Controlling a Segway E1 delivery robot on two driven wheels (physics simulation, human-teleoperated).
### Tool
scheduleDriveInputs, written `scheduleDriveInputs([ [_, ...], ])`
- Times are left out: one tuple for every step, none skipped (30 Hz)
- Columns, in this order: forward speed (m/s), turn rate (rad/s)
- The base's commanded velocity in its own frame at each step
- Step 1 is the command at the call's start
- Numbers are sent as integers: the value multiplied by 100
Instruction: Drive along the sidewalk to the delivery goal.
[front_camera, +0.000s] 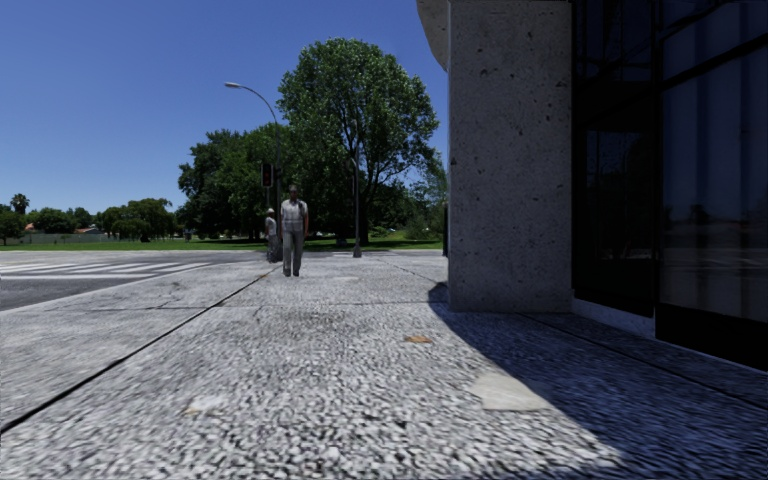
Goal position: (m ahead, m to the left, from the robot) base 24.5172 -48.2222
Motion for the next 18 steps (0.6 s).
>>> scheduleDriveInputs([
  [200, 0],
  [200, 0],
  [200, 0],
  [200, 0],
  [200, 0],
  [200, 0],
  [200, 0],
  [200, 0],
  [200, 0],
  [200, 0],
  [200, 0],
  [200, 0],
  [200, 0],
  [200, 0],
  [200, 0],
  [200, 0],
  [200, 0],
  [200, 0],
])
